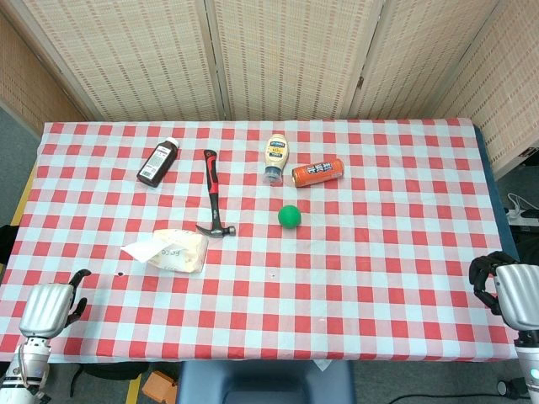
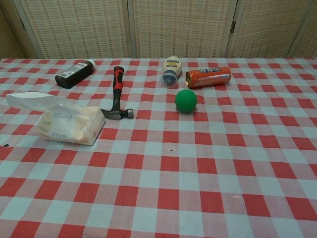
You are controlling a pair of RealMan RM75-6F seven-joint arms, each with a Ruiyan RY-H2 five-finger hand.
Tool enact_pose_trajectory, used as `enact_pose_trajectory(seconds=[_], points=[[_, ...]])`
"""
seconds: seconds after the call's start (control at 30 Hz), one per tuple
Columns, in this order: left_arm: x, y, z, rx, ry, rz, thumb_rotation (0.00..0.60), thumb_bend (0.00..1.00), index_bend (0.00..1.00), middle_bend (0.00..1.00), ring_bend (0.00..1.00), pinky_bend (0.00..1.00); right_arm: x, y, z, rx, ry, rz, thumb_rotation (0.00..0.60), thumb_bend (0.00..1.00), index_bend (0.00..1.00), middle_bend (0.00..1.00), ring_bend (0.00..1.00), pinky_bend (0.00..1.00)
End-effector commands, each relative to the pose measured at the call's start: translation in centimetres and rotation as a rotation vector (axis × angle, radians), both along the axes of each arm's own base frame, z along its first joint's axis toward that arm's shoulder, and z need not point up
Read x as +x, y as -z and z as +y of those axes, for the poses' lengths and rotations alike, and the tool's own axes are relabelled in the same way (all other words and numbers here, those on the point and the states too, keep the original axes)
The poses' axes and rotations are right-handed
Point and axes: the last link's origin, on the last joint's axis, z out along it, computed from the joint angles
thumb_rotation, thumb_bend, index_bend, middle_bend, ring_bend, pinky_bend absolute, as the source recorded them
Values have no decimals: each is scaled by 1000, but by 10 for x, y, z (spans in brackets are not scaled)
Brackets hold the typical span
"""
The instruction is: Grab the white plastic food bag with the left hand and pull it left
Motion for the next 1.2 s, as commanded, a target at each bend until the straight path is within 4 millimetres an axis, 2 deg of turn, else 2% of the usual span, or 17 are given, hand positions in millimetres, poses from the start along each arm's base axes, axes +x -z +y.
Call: enact_pose_trajectory(seconds=[0.03,0.37,0.5,0.63,0.77,0.8,0.9,1.07,1.2], points=[[0,0,0,2,0,1,600,406,288,746,771,953,-1,0,-1,2,3,-1,600,920,808,675,462,720],[9,1,5,28,28,-25,600,407,256,755,778,956,-2,4,-2,25,20,7,600,920,809,675,462,720],[23,-5,20,87,63,-64,600,407,252,775,796,964,-4,6,-2,47,41,11,600,921,809,675,462,720],[42,-2,32,95,119,-81,600,408,225,783,804,969,-4,6,-3,54,46,12,600,923,808,675,462,720],[46,1,35,93,131,-86,600,407,200,785,806,969,-4,6,-3,55,46,12,600,923,808,675,462,720],[55,11,43,79,154,-117,600,406,195,786,807,970,-5,7,-3,61,53,11,600,923,808,675,462,720],[64,31,55,60,146,-170,600,405,195,787,809,970,-5,7,-5,64,62,11,600,923,808,675,462,720],[75,53,63,24,155,-210,600,406,198,787,809,971,-6,7,-6,72,69,14,600,923,808,675,462,720],[86,70,74,57,183,-230,600,407,257,798,816,976,-6,9,-6,88,77,21,600,923,808,675,462,720]])
